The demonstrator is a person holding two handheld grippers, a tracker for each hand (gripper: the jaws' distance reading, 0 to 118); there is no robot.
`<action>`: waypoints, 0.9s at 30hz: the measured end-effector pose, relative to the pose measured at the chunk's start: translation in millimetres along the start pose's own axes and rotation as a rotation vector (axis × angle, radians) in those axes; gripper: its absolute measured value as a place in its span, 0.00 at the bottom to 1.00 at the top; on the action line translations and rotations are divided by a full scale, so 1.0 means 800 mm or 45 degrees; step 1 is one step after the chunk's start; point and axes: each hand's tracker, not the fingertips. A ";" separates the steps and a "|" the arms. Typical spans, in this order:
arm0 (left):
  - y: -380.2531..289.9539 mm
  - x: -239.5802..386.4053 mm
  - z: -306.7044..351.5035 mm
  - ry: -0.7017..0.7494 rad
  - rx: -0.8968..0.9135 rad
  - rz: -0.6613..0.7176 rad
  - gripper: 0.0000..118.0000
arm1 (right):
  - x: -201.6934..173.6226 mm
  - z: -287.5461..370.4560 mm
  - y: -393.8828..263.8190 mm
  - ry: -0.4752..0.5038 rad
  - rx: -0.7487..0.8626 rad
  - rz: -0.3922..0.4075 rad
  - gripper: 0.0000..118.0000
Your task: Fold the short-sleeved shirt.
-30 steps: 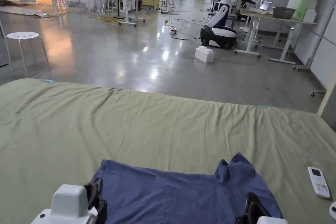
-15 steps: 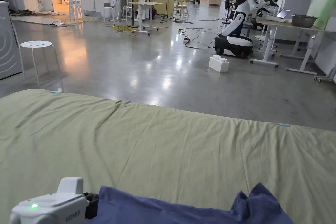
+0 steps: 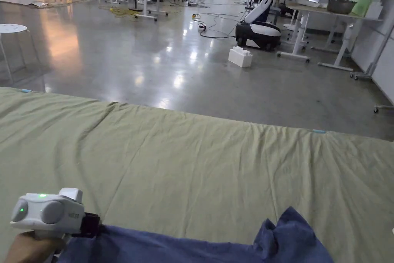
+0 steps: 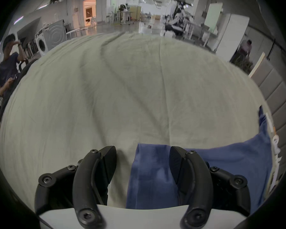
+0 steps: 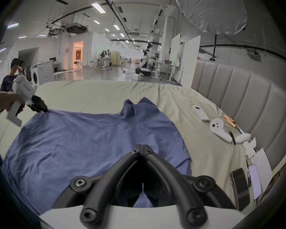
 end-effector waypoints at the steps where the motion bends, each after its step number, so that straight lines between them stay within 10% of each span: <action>1: -0.002 0.007 -0.004 -0.007 -0.001 -0.035 0.57 | 0.003 -0.002 -0.003 -0.002 -0.013 -0.011 0.00; 4: 0.002 0.021 0.002 0.059 0.017 -0.077 0.49 | 0.009 -0.007 -0.008 -0.013 -0.048 -0.013 0.00; 8: -0.004 0.041 0.002 0.032 0.047 -0.192 0.08 | 0.019 -0.031 0.002 0.011 -0.104 -0.022 0.01; 10: -0.006 0.044 0.002 0.033 0.031 -0.228 0.06 | 0.029 -0.059 0.018 0.045 -0.149 -0.048 0.06; 14: -0.002 0.034 0.015 -0.009 0.011 -0.111 0.05 | 0.062 -0.141 0.066 0.051 -0.242 -0.075 0.64; 27: -0.009 0.050 0.088 0.027 0.157 -0.194 0.05 | 0.093 -0.381 0.130 0.187 -0.777 0.001 0.67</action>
